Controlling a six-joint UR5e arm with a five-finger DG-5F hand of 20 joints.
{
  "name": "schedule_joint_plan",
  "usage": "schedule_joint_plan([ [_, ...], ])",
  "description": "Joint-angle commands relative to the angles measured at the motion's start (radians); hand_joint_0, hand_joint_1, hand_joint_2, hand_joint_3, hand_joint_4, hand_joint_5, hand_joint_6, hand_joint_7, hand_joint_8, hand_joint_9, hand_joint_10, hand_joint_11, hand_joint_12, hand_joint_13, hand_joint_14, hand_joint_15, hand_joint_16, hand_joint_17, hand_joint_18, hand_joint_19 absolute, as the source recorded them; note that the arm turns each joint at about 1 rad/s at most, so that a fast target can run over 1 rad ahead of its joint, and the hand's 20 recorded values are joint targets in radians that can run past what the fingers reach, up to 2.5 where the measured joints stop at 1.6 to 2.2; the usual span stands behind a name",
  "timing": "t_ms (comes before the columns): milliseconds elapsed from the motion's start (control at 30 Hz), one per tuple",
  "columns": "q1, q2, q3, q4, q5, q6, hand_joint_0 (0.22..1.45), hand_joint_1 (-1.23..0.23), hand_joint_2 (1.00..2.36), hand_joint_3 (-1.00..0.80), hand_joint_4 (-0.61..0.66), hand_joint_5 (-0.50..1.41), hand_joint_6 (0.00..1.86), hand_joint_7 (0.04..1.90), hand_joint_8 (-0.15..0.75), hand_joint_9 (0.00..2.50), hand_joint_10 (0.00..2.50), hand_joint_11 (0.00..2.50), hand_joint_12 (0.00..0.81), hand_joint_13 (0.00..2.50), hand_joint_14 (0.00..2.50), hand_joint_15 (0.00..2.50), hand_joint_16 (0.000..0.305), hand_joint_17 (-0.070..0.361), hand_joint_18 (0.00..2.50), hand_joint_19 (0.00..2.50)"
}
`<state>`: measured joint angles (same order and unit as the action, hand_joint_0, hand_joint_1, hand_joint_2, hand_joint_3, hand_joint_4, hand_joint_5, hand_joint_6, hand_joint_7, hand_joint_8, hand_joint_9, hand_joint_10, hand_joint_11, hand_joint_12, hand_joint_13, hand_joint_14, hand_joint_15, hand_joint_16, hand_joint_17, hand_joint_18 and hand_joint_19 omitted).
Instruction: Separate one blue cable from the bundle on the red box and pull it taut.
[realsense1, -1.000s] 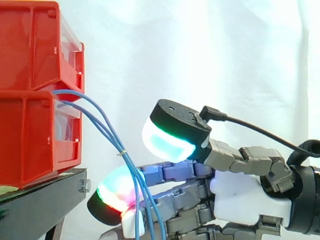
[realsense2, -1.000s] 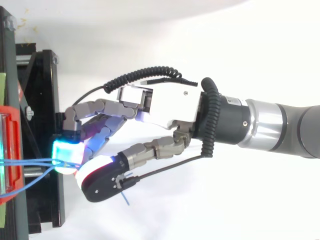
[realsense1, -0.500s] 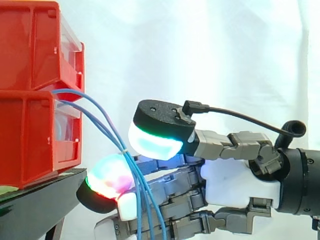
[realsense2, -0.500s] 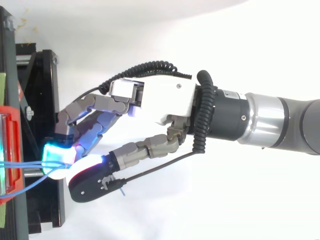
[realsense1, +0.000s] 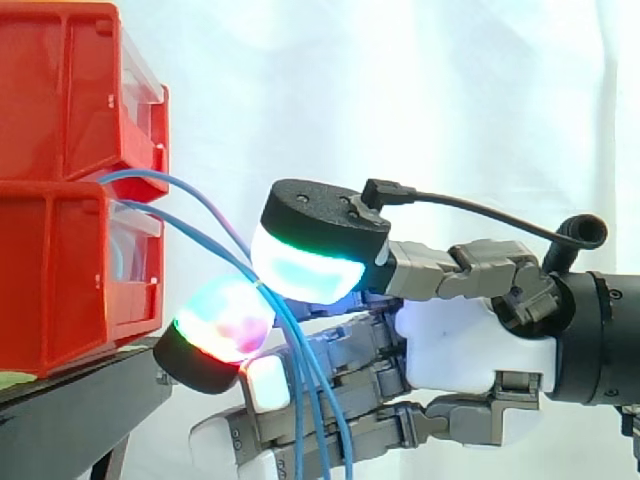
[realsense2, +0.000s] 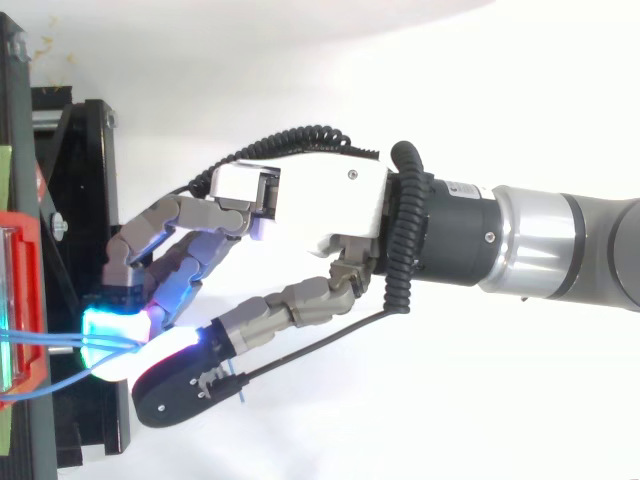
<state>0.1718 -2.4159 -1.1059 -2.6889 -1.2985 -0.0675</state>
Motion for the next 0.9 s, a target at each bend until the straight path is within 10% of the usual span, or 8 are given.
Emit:
schedule_joint_plan([
  [0, 0.0, 0.0, 0.005, -0.022, -0.002, 0.003, 0.63, -0.79, 1.01, -0.44, 0.1, -0.14, 0.92, 0.83, 0.215, 1.05, 0.02, 0.55, 0.312, 0.73, 0.01, 0.32, 0.041, 0.093, 0.61, 0.4],
  [333, 0.002, 0.004, 0.006, -0.043, -0.001, 0.006, 0.59, -0.73, 1.01, -0.44, 0.11, -0.1, 0.91, 0.96, 0.202, 1.18, 0.02, 0.6, 0.307, 0.8, 0.02, 0.38, 0.04, 0.089, 0.64, 0.44],
  [633, 0.002, 0.018, 0.008, -0.097, -0.002, 0.012, 0.64, -0.86, 1.02, -0.02, -0.11, -0.1, 0.95, 1.07, 0.225, 1.17, 0.02, 0.59, 0.33, 0.86, 0.02, 0.42, 0.043, 0.098, 0.72, 0.44],
  [867, 0.002, 0.05, 0.008, -0.144, -0.002, 0.009, 0.64, -0.92, 1.0, -0.5, 0.02, -0.12, 0.91, 0.96, 0.183, 1.08, 0.02, 0.59, 0.309, 0.79, 0.02, 0.43, 0.04, 0.089, 0.67, 0.47],
])
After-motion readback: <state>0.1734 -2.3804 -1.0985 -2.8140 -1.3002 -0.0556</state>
